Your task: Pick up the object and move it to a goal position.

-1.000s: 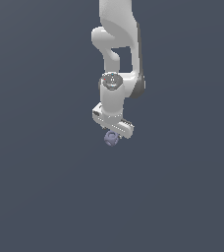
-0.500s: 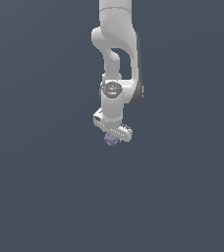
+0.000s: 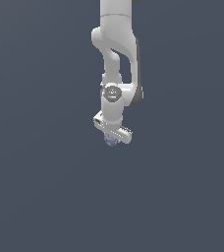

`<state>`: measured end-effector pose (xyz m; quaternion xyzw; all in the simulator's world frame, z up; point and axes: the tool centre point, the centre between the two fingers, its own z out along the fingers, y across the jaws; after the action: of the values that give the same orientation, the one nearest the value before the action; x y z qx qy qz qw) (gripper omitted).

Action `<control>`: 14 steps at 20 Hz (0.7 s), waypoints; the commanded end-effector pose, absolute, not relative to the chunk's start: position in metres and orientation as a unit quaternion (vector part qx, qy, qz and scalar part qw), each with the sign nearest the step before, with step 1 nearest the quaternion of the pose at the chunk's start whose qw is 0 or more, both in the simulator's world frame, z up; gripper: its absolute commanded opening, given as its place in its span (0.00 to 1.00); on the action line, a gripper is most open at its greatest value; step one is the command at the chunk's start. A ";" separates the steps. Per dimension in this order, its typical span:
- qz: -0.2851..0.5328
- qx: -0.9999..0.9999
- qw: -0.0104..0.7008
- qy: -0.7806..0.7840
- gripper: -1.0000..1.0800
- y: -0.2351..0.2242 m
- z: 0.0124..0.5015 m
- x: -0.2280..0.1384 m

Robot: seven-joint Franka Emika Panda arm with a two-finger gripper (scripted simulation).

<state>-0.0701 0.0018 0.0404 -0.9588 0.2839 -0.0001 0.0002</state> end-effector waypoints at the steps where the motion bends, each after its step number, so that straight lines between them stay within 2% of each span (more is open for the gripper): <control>1: 0.000 -0.959 0.000 0.284 0.00 0.001 0.039 -0.070; 14: -0.001 -0.959 0.000 0.284 0.00 0.003 0.053 -0.070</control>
<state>-0.0704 0.0022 0.0484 -0.9588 0.2842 -0.0007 0.0003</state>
